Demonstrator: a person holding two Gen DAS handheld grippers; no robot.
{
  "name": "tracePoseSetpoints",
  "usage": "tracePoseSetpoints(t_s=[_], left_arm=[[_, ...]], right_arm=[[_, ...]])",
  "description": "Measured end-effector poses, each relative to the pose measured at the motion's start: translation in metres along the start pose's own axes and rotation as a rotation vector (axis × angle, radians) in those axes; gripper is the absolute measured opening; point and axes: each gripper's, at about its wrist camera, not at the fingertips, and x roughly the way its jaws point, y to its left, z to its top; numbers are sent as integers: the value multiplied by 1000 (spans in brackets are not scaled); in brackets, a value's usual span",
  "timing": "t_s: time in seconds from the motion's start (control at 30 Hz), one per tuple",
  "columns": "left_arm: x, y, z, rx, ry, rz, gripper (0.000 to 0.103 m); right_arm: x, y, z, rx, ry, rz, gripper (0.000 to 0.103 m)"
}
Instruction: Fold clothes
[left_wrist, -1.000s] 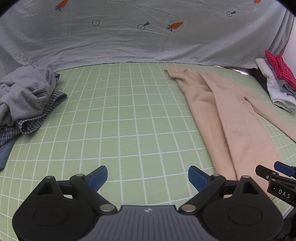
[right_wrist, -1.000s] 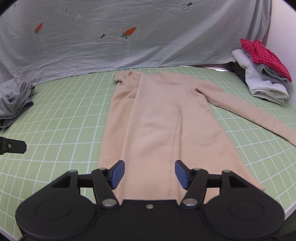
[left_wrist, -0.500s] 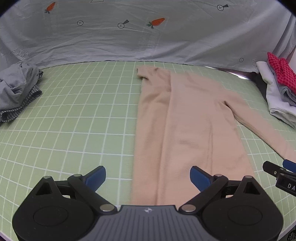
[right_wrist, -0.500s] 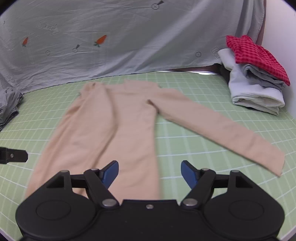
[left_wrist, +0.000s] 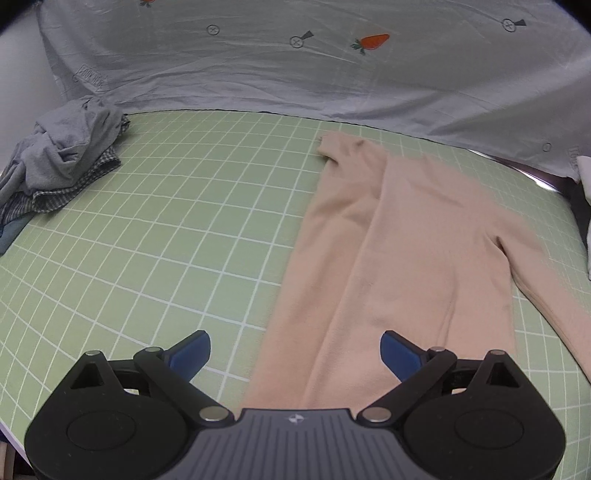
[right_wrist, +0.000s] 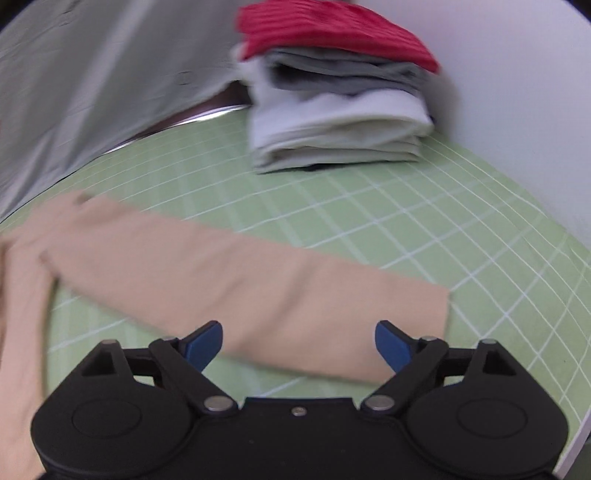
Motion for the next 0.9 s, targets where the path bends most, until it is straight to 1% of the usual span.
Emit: tracePoseSetpoints(t_s=[0.1,0.13,0.2,0.27,0.33,0.37,0.4,0.47,0.5,0.53,0.57,0.6,0.67,0.73,0.8,0.9], left_arm=[[5,2,4,-14,12,19,98],[7,1,4,-14,17,24,98],[11,0,4,-14,29,31,98],[13,-1,1,-12,40,26,98],[13,-2,-2,-12,47,16,98],[13,-1,-3,-13,46,10,98],[12,0,-4,-16,45,5,98],[10,3,-6,-22,41,-6,98],[9,6,-7,-27,36,-13,98],[7,9,-7,-32,32,-20,98],[5,12,-8,-35,28,-25,98],[4,16,-8,-38,22,-27,98],[1,25,-9,-44,17,-35,98],[1,35,-10,-50,18,-44,98],[2,48,-9,-42,29,-58,98],[2,68,-5,-19,30,-67,98]], right_arm=[[16,-14,5,61,22,-49,97],[20,-19,6,77,28,-66,101],[22,-20,2,54,13,-77,103],[22,-18,0,39,-1,-69,103],[20,-16,-1,10,5,-33,101],[17,-14,-1,-17,-1,-9,90],[15,-11,0,-46,-8,15,83],[10,-6,1,-88,-12,58,47],[9,-4,3,-89,-7,78,37],[8,-3,4,-88,-2,98,14],[6,-2,5,-71,8,118,10],[4,0,5,-51,18,139,10],[-6,8,3,-55,5,160,9],[-22,22,1,-71,-15,194,9],[-37,37,-1,-60,-20,244,9],[-57,71,-2,-47,-25,303,9]])
